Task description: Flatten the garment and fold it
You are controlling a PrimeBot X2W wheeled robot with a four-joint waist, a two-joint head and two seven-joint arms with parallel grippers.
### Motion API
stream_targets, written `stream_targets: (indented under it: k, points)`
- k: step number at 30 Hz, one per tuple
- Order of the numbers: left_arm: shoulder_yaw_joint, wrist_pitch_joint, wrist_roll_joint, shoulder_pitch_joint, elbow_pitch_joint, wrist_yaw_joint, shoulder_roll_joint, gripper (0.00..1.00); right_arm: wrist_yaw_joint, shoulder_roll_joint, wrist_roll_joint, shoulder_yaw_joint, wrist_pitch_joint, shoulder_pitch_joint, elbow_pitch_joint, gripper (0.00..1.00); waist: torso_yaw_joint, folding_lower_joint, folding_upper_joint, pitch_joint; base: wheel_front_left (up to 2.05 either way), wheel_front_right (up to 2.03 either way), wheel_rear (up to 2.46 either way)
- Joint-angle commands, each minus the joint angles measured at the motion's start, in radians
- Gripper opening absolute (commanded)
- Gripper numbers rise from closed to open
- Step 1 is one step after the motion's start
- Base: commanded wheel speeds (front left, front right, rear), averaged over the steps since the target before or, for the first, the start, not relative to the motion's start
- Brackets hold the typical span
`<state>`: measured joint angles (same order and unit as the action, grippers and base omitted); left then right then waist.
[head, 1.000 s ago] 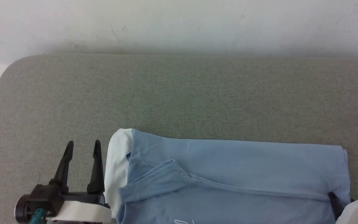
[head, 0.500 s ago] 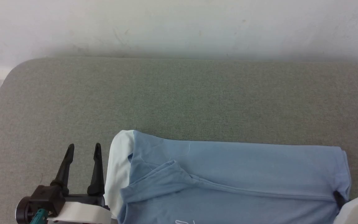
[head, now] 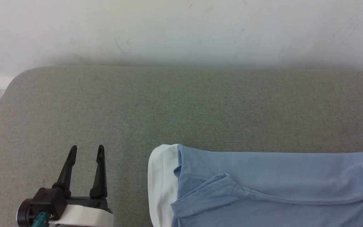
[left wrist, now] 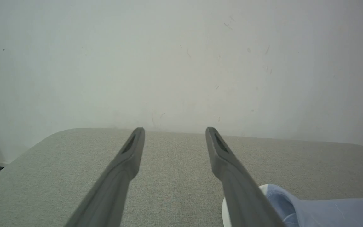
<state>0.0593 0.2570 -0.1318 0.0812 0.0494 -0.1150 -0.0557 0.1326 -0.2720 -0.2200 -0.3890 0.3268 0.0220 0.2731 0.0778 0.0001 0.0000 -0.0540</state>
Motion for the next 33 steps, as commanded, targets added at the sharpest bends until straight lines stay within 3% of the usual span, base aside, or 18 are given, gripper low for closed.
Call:
stream_targets:
  k: [1, 6, 18, 25, 33]
  points:
    - [0.003, 0.005, -0.006, 0.012, 0.000, -0.007, 0.005, 1.00, -0.002, -0.001, -0.013, 0.015, 0.006, 0.003, -0.029, 0.00, 0.005, -0.0001, 0.0000, 0.008, 0.00, 0.00, 0.00]
    - [-0.004, 0.005, -0.013, 0.025, -0.013, -0.008, 0.005, 1.00, -0.002, 0.017, -0.075, 0.091, 0.078, 0.054, -0.178, 0.00, 0.016, -0.0001, 0.0000, 0.026, 0.00, 0.00, 0.00]
    - [-0.031, 0.005, -0.034, 0.024, -0.028, 0.002, 0.005, 1.00, -0.002, 0.028, -0.193, 0.392, 0.233, 0.120, -0.505, 0.00, 0.067, -0.0001, 0.0000, 0.028, 0.00, 0.00, 0.00]
    - [-0.041, 0.005, -0.036, 0.013, -0.045, 0.001, 0.005, 1.00, -0.002, 0.084, -0.234, 0.560, 0.232, 0.014, -0.510, 0.00, 0.108, -0.0001, 0.0000, 0.024, 0.00, 0.00, 0.00]
    - [-0.049, 0.005, -0.035, 0.001, -0.055, -0.002, 0.005, 1.00, -0.002, 0.143, -0.188, 0.692, 0.208, -0.102, -0.381, 0.00, 0.162, -0.0001, 0.0000, 0.016, 0.00, 0.00, 0.00]
